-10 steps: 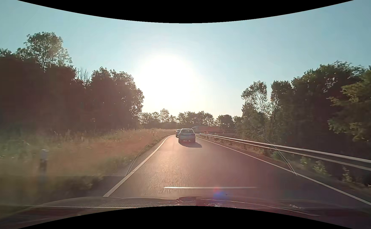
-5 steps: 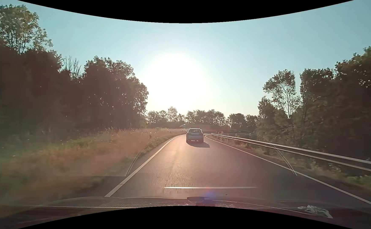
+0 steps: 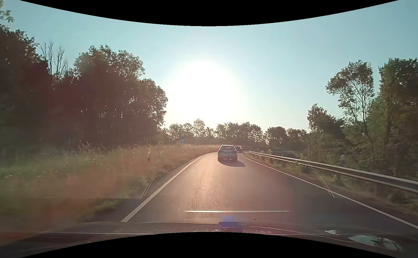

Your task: Follow the waypoints while adhering to traffic rules and regulations

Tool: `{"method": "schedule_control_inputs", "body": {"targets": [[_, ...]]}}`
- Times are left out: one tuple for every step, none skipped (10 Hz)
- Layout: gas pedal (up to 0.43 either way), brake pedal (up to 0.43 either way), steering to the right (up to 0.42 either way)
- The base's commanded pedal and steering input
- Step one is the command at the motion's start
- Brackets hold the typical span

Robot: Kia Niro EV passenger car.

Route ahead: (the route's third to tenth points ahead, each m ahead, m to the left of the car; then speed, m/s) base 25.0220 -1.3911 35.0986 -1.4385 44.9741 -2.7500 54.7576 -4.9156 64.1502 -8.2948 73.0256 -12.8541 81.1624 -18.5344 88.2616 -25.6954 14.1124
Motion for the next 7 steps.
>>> {"method": "schedule_control_inputs", "body": {"targets": [[0.157,0.0,-0.008],[0.157,0.0,-0.005],[0.157,0.0,-0.002],[0.157,0.0,0.0],[0.157,0.0,0.002],[0.169,0.0,0.004],[0.169,0.0,0.006]]}}
